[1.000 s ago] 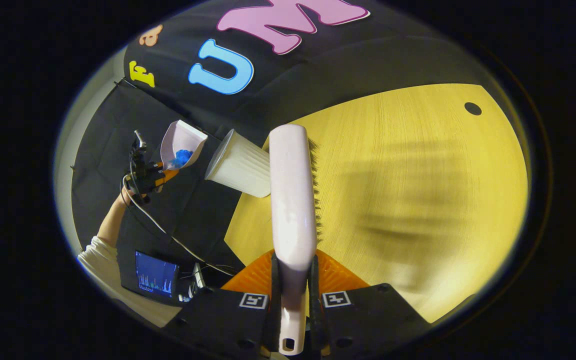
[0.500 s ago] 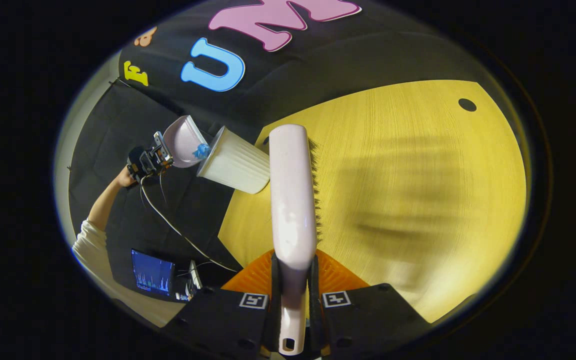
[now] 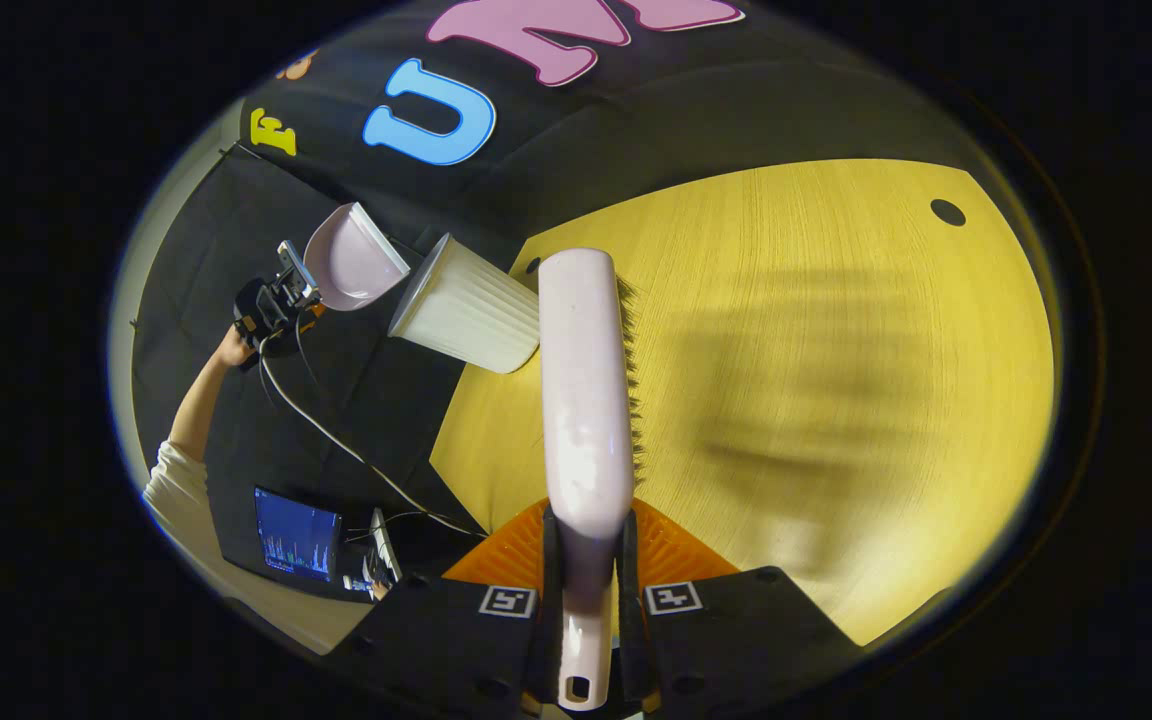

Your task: Pick up the small broom and dustpan from the desktop, sweep the trash into the dustpan with the broom, and then empty the trash into the garbage bin.

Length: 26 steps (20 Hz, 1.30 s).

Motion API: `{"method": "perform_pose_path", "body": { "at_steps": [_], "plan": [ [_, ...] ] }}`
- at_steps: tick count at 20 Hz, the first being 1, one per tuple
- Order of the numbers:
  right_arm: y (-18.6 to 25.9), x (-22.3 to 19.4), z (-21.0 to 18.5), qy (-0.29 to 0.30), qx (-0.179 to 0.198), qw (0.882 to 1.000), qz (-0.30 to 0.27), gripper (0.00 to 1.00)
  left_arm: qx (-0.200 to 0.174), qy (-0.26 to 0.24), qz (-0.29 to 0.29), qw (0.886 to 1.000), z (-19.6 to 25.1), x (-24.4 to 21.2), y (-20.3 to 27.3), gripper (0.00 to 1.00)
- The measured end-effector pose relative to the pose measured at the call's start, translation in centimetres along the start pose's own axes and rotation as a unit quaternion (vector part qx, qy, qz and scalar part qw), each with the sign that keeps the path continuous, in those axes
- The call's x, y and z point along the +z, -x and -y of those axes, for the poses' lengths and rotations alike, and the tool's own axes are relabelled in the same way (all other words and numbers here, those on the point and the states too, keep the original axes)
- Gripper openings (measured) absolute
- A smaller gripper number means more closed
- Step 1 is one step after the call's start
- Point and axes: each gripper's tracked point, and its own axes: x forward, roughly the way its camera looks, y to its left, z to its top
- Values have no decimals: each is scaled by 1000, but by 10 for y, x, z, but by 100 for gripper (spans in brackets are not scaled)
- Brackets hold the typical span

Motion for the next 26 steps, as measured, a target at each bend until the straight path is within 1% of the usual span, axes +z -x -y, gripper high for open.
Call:
{"method": "perform_pose_path", "body": {
  "at_steps": [2, 4, 5, 7, 9, 10, 12, 13, 15, 17, 19, 20, 21, 22, 23, 25, 26],
  "plan": [
    [-2, 2, -8, 2, 4, 1000, 4, 25, 1, 39, 11, 999, -2, 1, 11, 27],
    [-4, 0, -15, 8, 5, 1000, 4, 25, -11, 84, 24, 996, -1, 1, 20, 27],
    [-4, -1, -20, 13, 7, 1000, 4, 25, -23, 110, 31, 993, 0, 3, 20, 27],
    [-3, -2, -30, 20, 8, 1000, 8, 25, -47, 163, 44, 985, 0, 11, 21, 27],
    [-2, 1, -39, 17, 10, 1000, 15, 25, -71, 208, 56, 974, 4, 17, 22, 27],
    [-3, 1, -42, 14, 7, 1000, 19, 25, -90, 229, 60, 967, 6, 25, 27, 27],
    [-6, -1, -39, 7, -21, 999, 27, 25, -140, 258, 69, 954, 24, 47, 33, 26],
    [-7, -3, -37, 2, -38, 999, 28, 25, -169, 271, 69, 945, 40, 59, 36, 26],
    [-11, -5, -31, 4, -83, 996, 39, 25, -221, 289, 76, 928, 83, 83, 61, 27],
    [-16, -14, -20, 11, -141, 989, 38, 25, -273, 301, 81, 910, 140, 108, 89, 27],
    [-23, -26, -13, 1, -180, 983, 27, 25, -332, 319, 71, 885, 193, 132, 105, 27],
    [-26, -31, -12, -12, -190, 981, 25, 25, -360, 328, 65, 871, 222, 144, 108, 27],
    [-28, -37, -9, -31, -202, 979, 27, 25, -378, 335, 52, 861, 246, 156, 107, 27],
    [-32, -43, -5, -49, -215, 975, 26, 25, -391, 337, 35, 856, 268, 164, 106, 27],
    [-35, -52, 2, -60, -235, 970, 15, 26, -398, 336, 21, 853, 284, 178, 101, 27],
    [-43, -69, 17, -64, -274, 960, -11, 26, -407, 330, -6, 852, 296, 190, 98, 28],
    [-47, -71, 14, -66, -288, 955, -23, 26, -416, 331, -14, 847, 293, 191, 99, 27]
  ]
}}
